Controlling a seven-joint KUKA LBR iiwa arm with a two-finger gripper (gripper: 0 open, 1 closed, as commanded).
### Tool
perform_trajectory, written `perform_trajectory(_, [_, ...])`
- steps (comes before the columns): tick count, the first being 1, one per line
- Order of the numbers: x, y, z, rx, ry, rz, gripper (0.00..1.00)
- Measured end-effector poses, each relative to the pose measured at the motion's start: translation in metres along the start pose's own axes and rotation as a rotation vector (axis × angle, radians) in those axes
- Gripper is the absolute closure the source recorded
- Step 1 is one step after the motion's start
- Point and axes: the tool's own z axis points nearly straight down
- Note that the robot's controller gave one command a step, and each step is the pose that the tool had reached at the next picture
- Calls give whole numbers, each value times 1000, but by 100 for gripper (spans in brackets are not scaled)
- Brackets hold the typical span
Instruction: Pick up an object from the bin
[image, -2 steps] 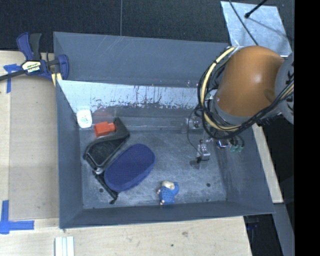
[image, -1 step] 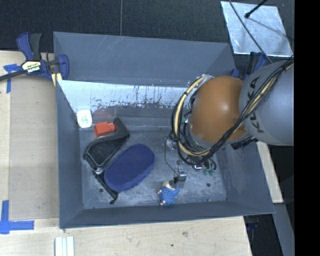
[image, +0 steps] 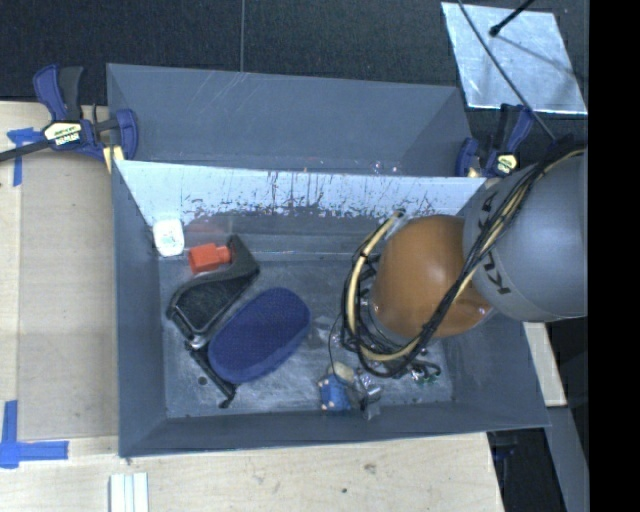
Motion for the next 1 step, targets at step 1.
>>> perform_trajectory(1, [6,-8,5,-1,-1,-505,0])
